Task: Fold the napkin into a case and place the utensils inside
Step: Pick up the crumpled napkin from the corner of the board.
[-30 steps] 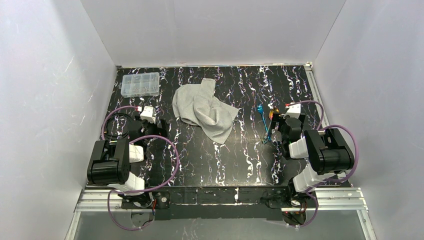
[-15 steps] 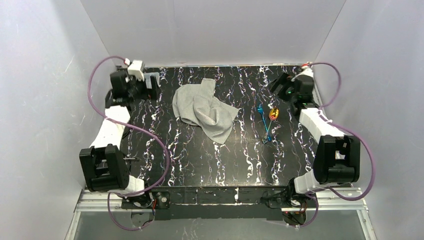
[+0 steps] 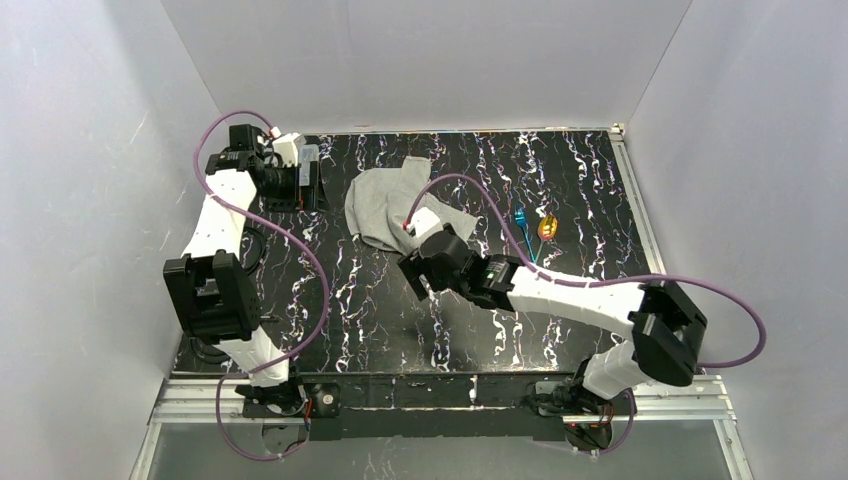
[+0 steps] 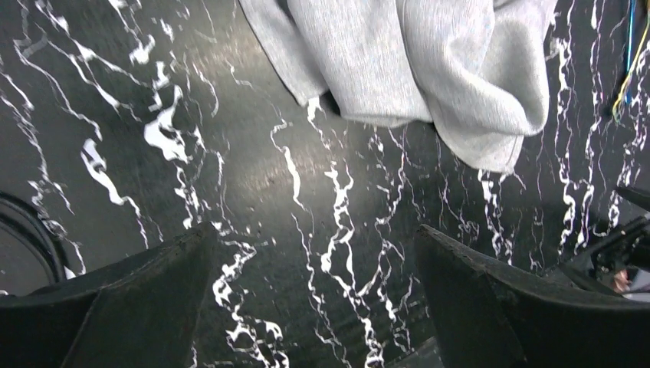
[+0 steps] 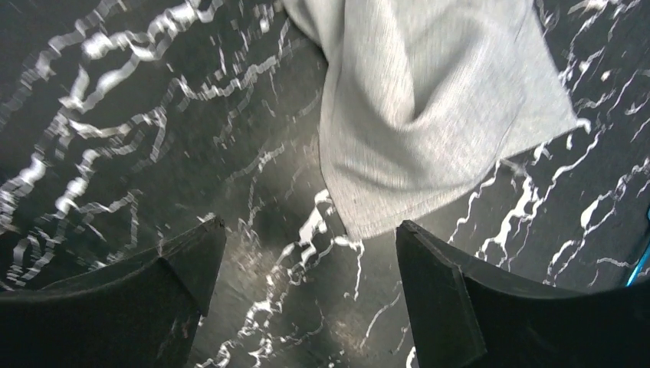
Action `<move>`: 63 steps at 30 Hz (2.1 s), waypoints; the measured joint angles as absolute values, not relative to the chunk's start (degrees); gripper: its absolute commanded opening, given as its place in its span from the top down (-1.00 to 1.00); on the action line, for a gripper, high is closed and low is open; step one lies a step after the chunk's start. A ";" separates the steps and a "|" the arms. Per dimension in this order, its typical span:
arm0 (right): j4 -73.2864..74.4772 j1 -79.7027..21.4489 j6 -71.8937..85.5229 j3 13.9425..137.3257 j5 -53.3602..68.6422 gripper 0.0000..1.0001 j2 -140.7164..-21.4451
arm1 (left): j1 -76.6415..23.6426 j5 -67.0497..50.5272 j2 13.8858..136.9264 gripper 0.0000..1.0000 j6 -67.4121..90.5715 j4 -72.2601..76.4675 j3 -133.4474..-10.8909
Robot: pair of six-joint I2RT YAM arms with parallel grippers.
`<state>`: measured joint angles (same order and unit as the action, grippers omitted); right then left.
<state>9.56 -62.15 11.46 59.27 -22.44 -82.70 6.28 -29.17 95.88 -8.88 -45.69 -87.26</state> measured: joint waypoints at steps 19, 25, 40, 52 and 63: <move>8.64 -59.13 8.78 56.45 -19.11 -0.40 -97.89 | 6.31 -28.99 92.05 -0.97 -10.04 -49.71 -84.71; 6.92 -55.66 8.78 55.20 -16.34 -0.08 -98.08 | 6.31 -29.32 92.03 -0.97 -10.46 -49.84 -84.68; 6.02 -53.47 10.07 55.40 -13.87 0.97 -98.87 | 4.10 -30.48 92.03 -0.97 -15.00 -53.43 -84.71; 17.89 -51.62 8.88 84.55 -14.00 0.97 -88.92 | -3.49 -30.79 91.53 -0.97 -19.42 -54.19 -85.27; 29.23 -51.62 5.65 99.72 -11.62 0.97 -88.36 | -5.48 -38.50 79.94 -0.97 -28.16 -49.65 -86.02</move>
<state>29.23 -51.62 5.65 99.72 -11.62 -88.36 -5.48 -38.50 79.94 -28.16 -49.65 -86.02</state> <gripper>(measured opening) 0.030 0.983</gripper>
